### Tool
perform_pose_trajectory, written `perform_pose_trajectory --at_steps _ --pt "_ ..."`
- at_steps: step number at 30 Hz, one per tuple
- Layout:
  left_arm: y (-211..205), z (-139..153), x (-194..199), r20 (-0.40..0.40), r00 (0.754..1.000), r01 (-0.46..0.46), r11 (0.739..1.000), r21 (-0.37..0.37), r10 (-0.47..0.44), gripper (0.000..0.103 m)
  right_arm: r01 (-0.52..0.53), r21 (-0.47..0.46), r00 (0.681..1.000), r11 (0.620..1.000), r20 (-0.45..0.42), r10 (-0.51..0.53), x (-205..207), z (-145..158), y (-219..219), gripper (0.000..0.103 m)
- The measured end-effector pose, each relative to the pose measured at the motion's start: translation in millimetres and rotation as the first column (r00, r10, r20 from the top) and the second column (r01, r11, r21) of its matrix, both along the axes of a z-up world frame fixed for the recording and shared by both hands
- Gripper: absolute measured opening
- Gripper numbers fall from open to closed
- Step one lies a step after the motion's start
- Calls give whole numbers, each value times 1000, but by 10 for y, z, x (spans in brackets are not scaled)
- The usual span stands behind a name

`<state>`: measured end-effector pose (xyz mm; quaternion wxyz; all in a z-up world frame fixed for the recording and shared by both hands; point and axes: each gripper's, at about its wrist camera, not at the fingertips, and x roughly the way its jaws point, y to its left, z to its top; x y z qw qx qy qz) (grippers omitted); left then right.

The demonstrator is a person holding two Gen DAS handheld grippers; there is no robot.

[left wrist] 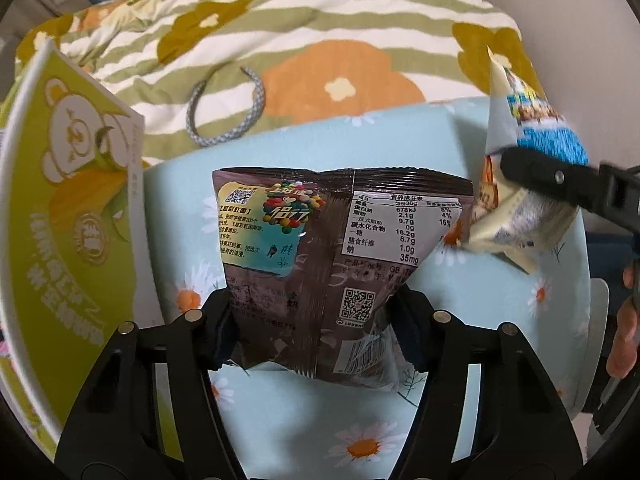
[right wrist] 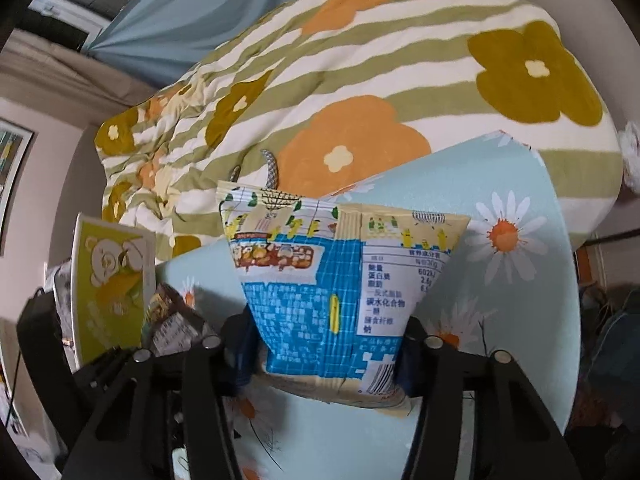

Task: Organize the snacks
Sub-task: 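Carry both bags into the yellow box and open both tools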

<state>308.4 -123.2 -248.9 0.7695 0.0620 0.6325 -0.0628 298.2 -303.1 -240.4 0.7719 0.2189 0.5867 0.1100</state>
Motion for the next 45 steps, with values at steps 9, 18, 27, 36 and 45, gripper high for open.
perform_pose_trajectory --at_steps 9,18,27,36,45 --pt "4 603 -177 149 988 -41 999 -5 41 63 -48 -43 993 998 107 53 -189 394 -36 49" --pt "342 1535 -653 331 940 -63 996 -59 79 63 -101 -57 959 993 259 112 -502 1117 167 49" --pt "1454 2002 -1233 419 899 -112 992 -64 129 63 -160 -37 908 986 387 161 -938 1684 1081 49" --pt "2800 1880 -1566 390 894 -218 975 -48 220 63 -237 -59 874 970 423 239 -1190 1800 2277 49" --pt "3364 1560 -1602 342 917 -198 978 -62 207 63 -214 -99 889 972 393 236 -1427 1647 2832 49"
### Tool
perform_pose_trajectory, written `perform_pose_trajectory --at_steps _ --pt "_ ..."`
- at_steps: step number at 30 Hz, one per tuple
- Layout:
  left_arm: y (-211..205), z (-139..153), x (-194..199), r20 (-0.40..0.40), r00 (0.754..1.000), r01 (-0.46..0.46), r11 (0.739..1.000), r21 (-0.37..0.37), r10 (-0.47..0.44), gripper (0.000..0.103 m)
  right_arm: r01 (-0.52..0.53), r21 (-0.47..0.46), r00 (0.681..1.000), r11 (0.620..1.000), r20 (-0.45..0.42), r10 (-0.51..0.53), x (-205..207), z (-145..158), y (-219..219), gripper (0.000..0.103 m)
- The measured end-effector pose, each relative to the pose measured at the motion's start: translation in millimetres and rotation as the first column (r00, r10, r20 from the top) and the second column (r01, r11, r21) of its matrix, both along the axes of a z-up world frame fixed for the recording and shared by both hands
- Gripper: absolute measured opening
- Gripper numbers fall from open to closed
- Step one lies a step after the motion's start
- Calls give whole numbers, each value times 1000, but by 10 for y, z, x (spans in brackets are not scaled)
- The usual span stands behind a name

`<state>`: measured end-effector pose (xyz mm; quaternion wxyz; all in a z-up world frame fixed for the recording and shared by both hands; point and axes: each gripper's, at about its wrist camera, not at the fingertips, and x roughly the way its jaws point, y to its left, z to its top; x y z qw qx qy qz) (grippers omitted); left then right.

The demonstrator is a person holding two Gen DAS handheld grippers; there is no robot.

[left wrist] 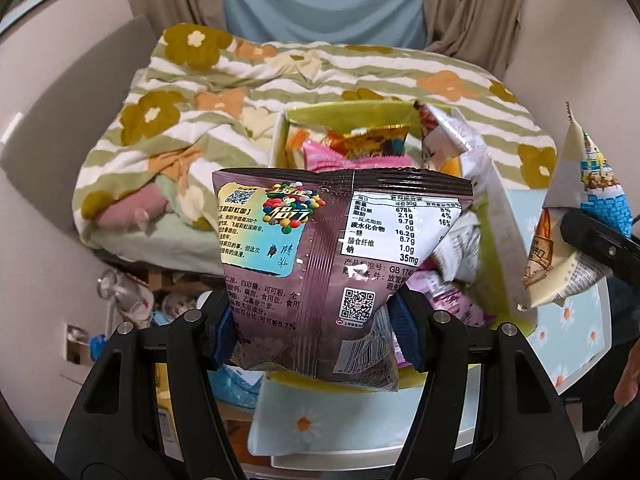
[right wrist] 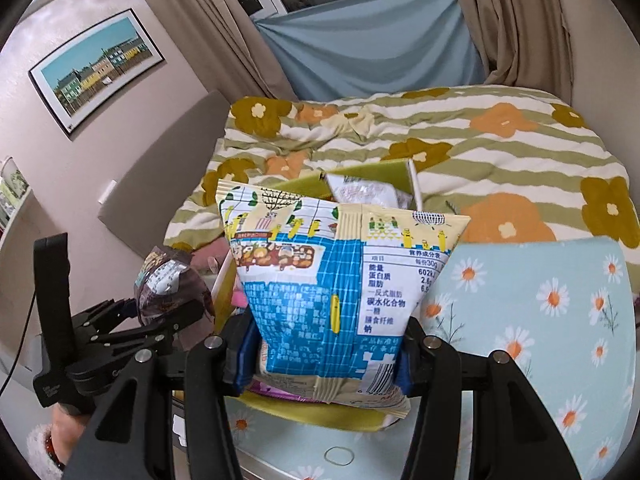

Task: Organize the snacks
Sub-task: 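Carry both bags into the yellow box and open both tools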

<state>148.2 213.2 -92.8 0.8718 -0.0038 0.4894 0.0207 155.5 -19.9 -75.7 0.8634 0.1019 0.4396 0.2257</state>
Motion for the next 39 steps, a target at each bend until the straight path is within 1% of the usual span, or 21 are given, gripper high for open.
perform_pose_trajectory --at_steps 4,6,7,8,9,11,14,17,23,26,31,32,33,35,37,39 --pt "-12 -102 45 -6 1000 18 1000 -24 -18 63 12 -59 1000 998 4 -12 -85 3 99 49" --pt "-27 -173 106 -34 999 19 999 -49 -21 69 18 -76 1000 997 4 -18 -97 4 122 49" --pt "-17 -194 119 -41 999 20 997 -68 -23 77 20 -84 1000 996 4 -20 -100 0 121 49" --pt "-36 -202 103 -39 999 20 996 -88 -24 95 19 -93 1000 995 1 -19 -93 -9 125 49" --pt "-54 -198 100 -28 999 19 995 -97 -22 103 18 -96 1000 995 -1 -18 -99 -17 146 49" --pt "-87 -171 65 -5 1000 22 997 -75 -22 103 16 -104 1000 994 -4 -16 -104 -28 171 49" --pt "-149 -135 6 1 999 39 998 -57 -39 103 15 -106 1000 994 -8 -16 -82 -47 179 49" --pt "-182 -66 -93 23 999 32 999 -35 -32 103 7 -120 1000 993 3 -7 -125 -45 169 49" --pt "-121 63 -286 70 998 2 999 -39 0 103 -13 -133 1000 991 23 16 -151 15 207 49" --pt "-82 88 -331 78 997 -6 1000 -23 8 103 -40 -167 998 985 41 47 -132 26 323 50" --pt "-36 51 -362 78 997 -11 1000 -11 12 103 -65 -165 998 984 14 69 -15 -88 478 51" --pt "-36 38 -359 77 997 -10 1000 -9 11 103 -67 -169 998 983 9 69 12 -130 511 58" --pt "-31 14 -361 75 997 -6 1000 -8 7 103 -68 -172 998 983 -1 69 43 -179 542 78" --pt "-25 -30 -374 73 997 0 1000 -8 1 103 -55 -180 998 982 -12 54 64 -251 559 103" --pt "-26 -72 -402 75 997 8 1000 -13 -6 103 -19 -168 1000 986 7 21 20 -260 503 103" --pt "-44 -88 -424 75 997 4 1000 -11 -3 103 6 -159 1000 987 -4 -7 -12 -273 440 103"
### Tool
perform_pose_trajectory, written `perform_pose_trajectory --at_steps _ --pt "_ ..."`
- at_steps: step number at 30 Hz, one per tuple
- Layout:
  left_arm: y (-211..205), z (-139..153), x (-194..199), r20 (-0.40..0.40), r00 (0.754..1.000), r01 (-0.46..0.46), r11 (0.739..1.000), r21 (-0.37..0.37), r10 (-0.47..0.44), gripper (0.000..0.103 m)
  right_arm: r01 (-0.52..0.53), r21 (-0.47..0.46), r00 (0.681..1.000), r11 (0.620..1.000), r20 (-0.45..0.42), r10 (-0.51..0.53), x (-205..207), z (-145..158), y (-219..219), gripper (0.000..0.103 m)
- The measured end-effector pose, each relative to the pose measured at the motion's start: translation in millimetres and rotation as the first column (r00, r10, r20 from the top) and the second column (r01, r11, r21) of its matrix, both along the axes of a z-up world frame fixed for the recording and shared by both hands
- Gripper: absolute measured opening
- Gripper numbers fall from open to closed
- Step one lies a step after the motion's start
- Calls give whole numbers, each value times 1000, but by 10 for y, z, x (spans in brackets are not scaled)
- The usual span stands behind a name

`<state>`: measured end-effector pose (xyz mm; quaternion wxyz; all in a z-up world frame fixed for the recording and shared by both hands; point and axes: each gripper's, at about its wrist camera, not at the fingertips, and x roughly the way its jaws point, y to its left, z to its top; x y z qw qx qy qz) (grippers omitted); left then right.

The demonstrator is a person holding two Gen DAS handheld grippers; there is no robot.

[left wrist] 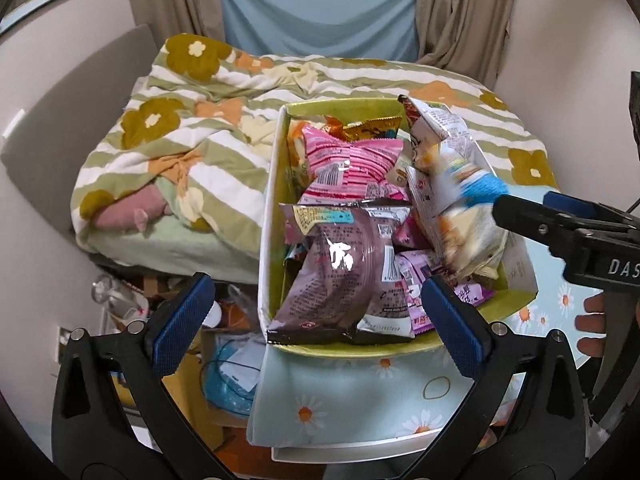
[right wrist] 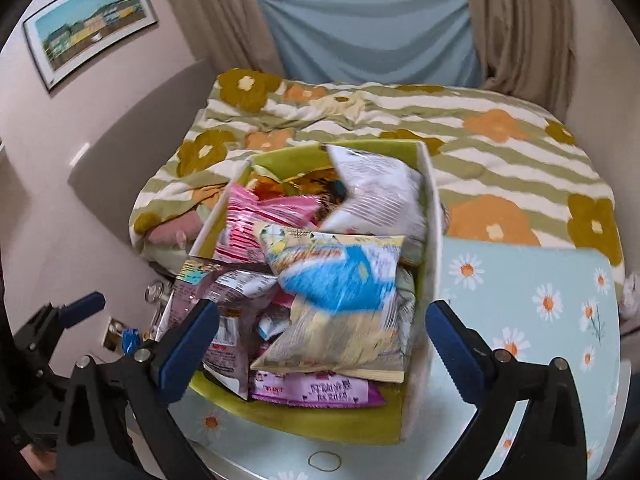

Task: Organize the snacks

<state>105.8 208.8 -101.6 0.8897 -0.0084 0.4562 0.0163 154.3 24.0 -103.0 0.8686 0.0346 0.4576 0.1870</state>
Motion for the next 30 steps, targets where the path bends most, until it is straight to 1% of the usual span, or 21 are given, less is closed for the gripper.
perform_pose_trajectory --at_steps 3,7,11,16,18,20,24,28,30 --pt "-33 26 -48 10 1000 -5 1000 -2 5 103 13 3 1000 1000 1 -13 -53 8 -88 103" --pt "-112 125 -130 29 999 -17 1000 18 17 103 11 10 1000 1000 19 -11 -132 102 -177 103" --pt "-245 302 -239 64 998 -29 1000 8 29 103 -8 20 999 1000 51 7 -267 276 -272 103" --pt "-527 622 -401 137 990 -23 999 28 19 103 -2 34 994 999 110 -2 -515 597 -533 103" --pt "-645 784 -520 184 983 -20 1000 21 15 103 19 29 990 999 139 -23 -652 738 -676 103" --pt "-720 903 -615 223 975 -20 1000 11 17 103 55 4 982 998 180 -55 -804 884 -831 103" --pt "-898 1138 -822 302 953 -21 1000 12 16 103 135 -38 964 990 235 -122 -1064 1060 -1114 103" --pt "-1057 1250 -978 341 940 5 1000 29 -15 103 218 -103 940 970 288 -181 -1303 1148 -1344 103" --pt "-1148 1268 -1031 353 935 18 999 46 -34 103 251 -119 928 961 312 -203 -1398 1178 -1444 103"
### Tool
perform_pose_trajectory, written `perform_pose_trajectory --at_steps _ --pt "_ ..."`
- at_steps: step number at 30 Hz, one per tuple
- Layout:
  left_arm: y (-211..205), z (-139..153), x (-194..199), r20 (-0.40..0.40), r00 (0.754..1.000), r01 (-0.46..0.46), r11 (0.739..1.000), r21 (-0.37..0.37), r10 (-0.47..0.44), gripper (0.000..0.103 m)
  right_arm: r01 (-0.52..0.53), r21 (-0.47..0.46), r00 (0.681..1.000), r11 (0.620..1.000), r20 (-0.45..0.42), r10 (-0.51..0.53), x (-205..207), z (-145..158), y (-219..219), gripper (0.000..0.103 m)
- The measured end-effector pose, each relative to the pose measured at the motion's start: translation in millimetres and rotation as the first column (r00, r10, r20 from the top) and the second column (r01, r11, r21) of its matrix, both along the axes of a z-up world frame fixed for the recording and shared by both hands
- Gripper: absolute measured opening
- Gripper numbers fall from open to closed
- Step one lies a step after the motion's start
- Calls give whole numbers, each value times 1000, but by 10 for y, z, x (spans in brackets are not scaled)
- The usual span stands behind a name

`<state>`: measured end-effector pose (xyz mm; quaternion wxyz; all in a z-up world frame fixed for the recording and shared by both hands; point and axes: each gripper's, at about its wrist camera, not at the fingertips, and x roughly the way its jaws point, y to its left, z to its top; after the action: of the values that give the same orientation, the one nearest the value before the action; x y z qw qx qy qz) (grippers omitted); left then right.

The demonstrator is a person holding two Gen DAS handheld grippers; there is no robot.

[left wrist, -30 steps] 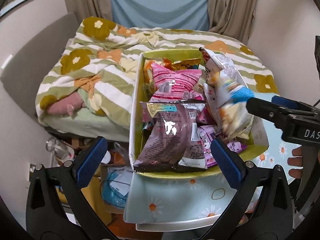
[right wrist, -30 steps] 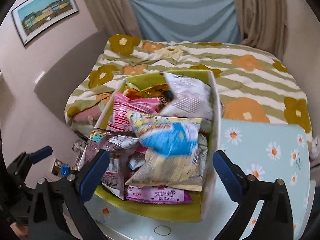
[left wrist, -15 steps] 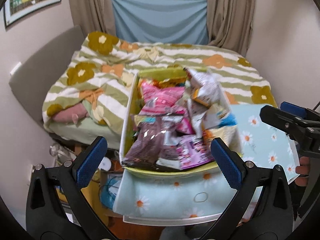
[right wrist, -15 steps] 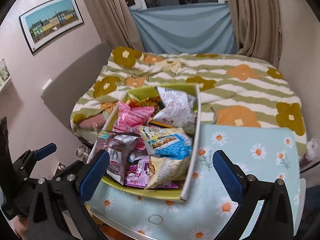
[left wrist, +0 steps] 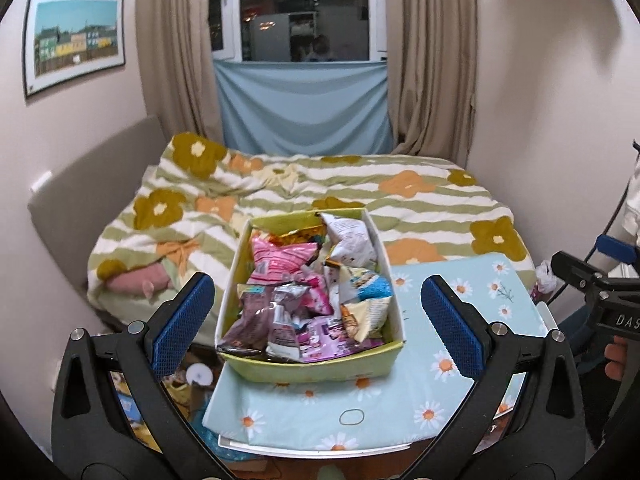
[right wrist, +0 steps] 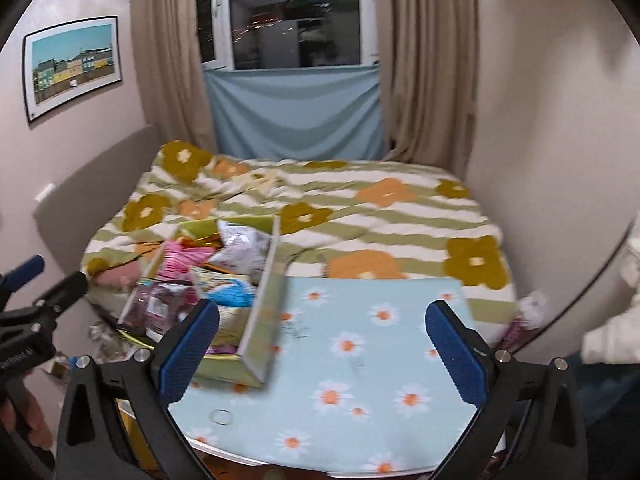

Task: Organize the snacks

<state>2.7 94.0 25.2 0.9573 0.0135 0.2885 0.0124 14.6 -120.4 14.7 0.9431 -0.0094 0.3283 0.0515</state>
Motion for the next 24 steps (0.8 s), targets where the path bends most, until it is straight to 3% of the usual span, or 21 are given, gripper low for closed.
perform_pose_trajectory --at_steps 5,24 --pt "-175 1 -89 20 999 30 999 21 -31 103 57 -21 998 998 41 -56 -187 53 -150 103" --pt "-287 -50 -139 13 999 42 999 23 -42 103 85 -19 995 996 44 -84 -235 22 -196 103"
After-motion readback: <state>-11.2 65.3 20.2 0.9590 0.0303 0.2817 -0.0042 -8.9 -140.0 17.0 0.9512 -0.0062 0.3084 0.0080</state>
